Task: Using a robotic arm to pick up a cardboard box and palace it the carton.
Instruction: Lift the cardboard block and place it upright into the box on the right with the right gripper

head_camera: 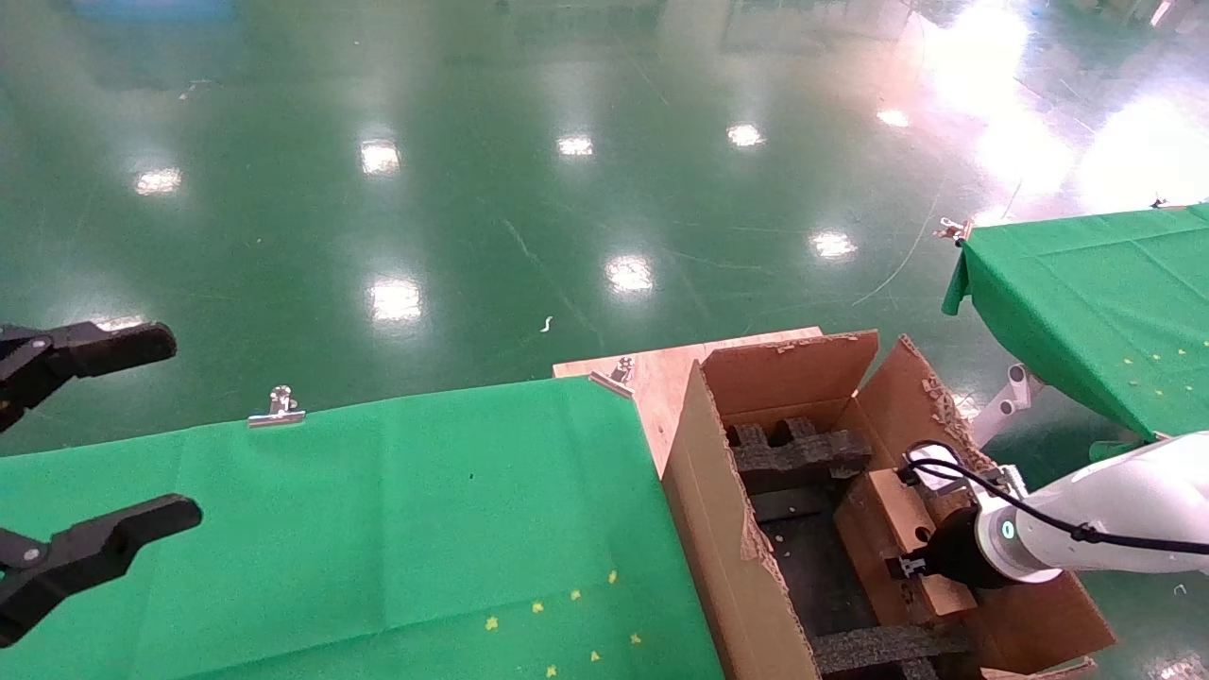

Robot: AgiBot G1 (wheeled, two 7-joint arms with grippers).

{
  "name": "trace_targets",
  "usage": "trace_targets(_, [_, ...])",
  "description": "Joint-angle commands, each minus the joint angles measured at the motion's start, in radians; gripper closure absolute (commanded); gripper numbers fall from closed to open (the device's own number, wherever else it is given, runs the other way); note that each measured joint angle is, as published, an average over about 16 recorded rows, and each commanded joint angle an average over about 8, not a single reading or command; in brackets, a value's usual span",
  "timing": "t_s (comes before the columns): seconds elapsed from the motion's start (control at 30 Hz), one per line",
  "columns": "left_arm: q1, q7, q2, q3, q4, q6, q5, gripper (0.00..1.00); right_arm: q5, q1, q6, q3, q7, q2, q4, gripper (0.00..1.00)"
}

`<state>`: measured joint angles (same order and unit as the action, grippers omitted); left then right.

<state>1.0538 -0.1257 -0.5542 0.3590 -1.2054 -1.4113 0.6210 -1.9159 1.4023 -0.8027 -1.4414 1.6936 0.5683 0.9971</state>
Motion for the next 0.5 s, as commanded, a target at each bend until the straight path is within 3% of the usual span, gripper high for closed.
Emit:
trace_targets(0.03, [0.000, 0.000, 0.000, 0.000, 0.000, 0.000, 0.000, 0.00, -0.002, 0.003, 0.000, 0.001, 0.001, -0.001, 0.000, 0.00])
trace_targets(0.5, [0.000, 0.000, 0.000, 0.000, 0.000, 0.000, 0.000, 0.00, -0.021, 0.049, -0.007, 0.017, 0.013, -0.016, 0.017, 0.00])
